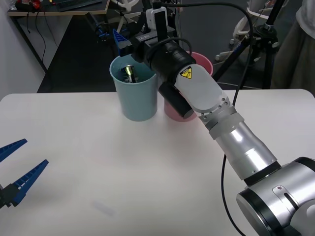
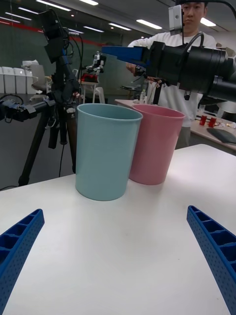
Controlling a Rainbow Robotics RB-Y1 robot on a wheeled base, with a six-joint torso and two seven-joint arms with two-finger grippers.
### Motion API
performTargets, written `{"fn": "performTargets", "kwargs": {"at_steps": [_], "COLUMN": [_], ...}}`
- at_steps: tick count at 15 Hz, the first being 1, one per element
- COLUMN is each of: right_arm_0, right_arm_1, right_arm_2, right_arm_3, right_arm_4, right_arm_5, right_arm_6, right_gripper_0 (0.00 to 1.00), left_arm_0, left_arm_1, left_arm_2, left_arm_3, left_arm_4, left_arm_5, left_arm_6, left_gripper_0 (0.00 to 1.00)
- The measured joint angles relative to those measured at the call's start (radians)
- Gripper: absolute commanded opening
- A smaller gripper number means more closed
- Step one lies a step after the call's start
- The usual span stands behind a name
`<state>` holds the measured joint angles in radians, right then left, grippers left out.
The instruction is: Grasp the object on the table and drop it into the matching bin: aluminum can to the light blue bin, PET bottle to the pink bin.
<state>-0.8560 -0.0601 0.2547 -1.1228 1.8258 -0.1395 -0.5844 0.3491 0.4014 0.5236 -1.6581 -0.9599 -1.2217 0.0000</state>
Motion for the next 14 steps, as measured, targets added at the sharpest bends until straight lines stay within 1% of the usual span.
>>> {"fn": "performTargets", "kwargs": {"at_steps": [2, 4, 6, 8, 11, 14], "right_arm_0": [0.001, 0.025, 0.085, 0.181, 0.338, 0.502], "right_arm_1": [-0.005, -0.021, -0.043, -0.08, -0.162, -0.287], "right_arm_2": [0.0, 0.001, 0.003, 0.005, 0.008, 0.008], "right_arm_3": [-0.003, -0.044, -0.141, -0.28, -0.483, -0.669], "right_arm_4": [-0.002, -0.005, -0.008, -0.02, -0.098, -0.204], "right_arm_5": [0.0, -0.002, -0.027, -0.071, -0.133, -0.167], "right_arm_6": [0.001, 0.001, 0.001, 0.001, 0.008, 0.023], "right_gripper_0": [1.0, 1.0, 1.0, 1.0, 1.0, 1.0], "left_arm_0": [0.0, 0.0, 0.0, 0.0, 0.0, 0.0], "left_arm_1": [0.0, 0.0, 0.0, 0.0, 0.0, 0.0], "left_arm_2": [0.0, 0.0, 0.0, 0.0, 0.0, 0.0], "left_arm_3": [0.0, 0.0, 0.0, 0.0, 0.0, 0.0], "left_arm_4": [0.0, 0.0, 0.0, 0.0, 0.0, 0.0], "left_arm_5": [0.0, 0.0, 0.0, 0.0, 0.0, 0.0], "left_arm_6": [0.0, 0.0, 0.0, 0.0, 0.0, 0.0], "left_gripper_0": [1.0, 1.0, 1.0, 1.0, 1.0, 1.0]}}
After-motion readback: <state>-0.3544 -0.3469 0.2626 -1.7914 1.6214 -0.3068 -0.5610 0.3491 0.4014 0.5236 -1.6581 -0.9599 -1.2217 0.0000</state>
